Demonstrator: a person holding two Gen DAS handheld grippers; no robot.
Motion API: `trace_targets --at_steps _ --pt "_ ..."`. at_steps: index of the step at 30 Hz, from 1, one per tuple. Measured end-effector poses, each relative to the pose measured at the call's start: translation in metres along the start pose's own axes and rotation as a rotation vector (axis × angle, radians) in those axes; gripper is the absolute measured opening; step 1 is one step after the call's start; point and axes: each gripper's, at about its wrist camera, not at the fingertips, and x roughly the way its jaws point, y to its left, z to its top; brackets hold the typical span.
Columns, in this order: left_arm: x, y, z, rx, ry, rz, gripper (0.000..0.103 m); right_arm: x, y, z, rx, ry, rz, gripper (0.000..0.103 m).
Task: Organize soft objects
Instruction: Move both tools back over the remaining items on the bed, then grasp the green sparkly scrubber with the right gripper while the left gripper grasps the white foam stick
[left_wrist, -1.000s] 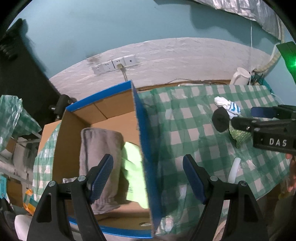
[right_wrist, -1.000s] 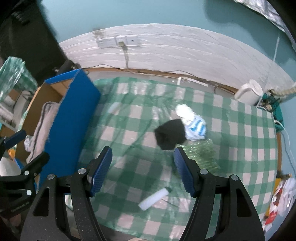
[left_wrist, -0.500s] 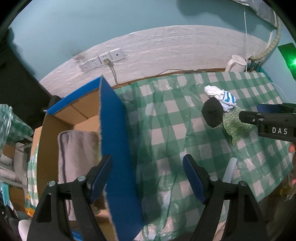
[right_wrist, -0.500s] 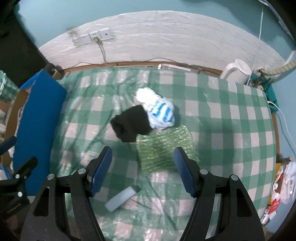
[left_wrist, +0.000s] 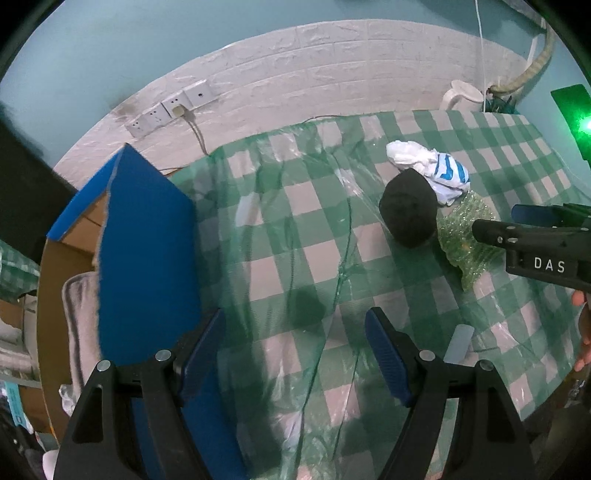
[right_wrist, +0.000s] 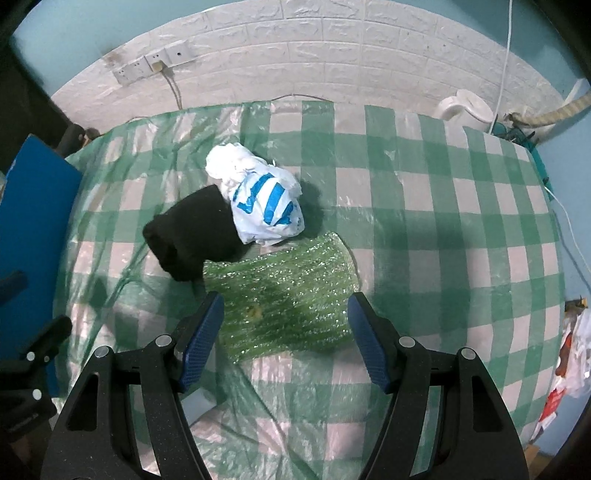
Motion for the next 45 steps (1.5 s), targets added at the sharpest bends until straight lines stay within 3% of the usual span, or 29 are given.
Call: trace_targets --at_steps 10,20,26,29,36,45 --pt "0.024 -0.009 0.011 -0.002 0.015 -0.021 0.079 0.014 0.007 0.004 -0.028 0.007 0.007 0.069" --pt "0.041 -0.011 0.009 -0.001 0.050 -0.031 0.079 0.039 0.020 -0.002 -0.125 0.039 -0.061 0.069" --pt "0.042 -0.009 0.008 -0.005 0.058 -0.037 0.079 0.040 0.018 -0.005 -0.122 0.026 -0.040 0.069" --pt "0.044 -0.010 0.007 -0.002 0.061 -0.038 0.079 0.039 0.015 -0.007 -0.127 0.027 -0.032 0.062" --pt "0.040 -0.017 0.003 0.019 0.058 -0.043 0.079 0.033 0.017 -0.017 -0.128 0.041 -0.031 0.017" --pt "0.026 -0.029 -0.005 0.055 0.046 -0.081 0.079 0.020 0.018 -0.040 -0.110 0.081 -0.035 0.013"
